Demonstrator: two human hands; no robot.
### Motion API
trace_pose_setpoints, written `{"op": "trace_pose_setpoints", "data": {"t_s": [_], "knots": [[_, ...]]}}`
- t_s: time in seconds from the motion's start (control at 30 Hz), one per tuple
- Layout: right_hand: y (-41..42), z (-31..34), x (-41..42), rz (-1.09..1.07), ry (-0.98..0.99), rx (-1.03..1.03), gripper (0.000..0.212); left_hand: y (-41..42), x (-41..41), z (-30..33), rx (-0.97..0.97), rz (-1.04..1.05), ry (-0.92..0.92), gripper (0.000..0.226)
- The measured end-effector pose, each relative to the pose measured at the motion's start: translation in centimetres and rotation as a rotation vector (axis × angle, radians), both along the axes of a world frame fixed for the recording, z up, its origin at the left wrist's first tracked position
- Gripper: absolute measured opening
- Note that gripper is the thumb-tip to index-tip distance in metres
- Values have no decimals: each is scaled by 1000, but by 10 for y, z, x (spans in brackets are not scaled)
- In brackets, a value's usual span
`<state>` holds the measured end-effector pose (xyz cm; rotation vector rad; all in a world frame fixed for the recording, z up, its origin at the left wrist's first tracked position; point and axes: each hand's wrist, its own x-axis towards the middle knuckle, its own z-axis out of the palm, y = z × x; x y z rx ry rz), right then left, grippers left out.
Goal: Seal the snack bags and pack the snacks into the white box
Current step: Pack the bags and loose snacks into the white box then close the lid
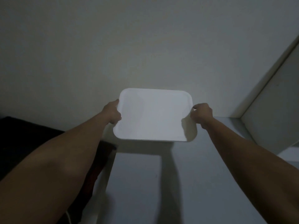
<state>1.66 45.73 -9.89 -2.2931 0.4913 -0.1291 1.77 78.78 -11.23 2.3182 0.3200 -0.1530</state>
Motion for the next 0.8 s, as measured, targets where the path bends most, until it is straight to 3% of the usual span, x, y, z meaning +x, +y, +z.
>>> {"op": "trace_pose_setpoints", "data": {"t_s": [0.27, 0.8], "knots": [[-7, -8, 76, 24, 14, 77, 27, -11, 77, -18, 93, 42, -45, 51], [-6, -37, 137, -28, 103, 100, 24, -24, 123, -51, 34, 246, -88, 53]]}}
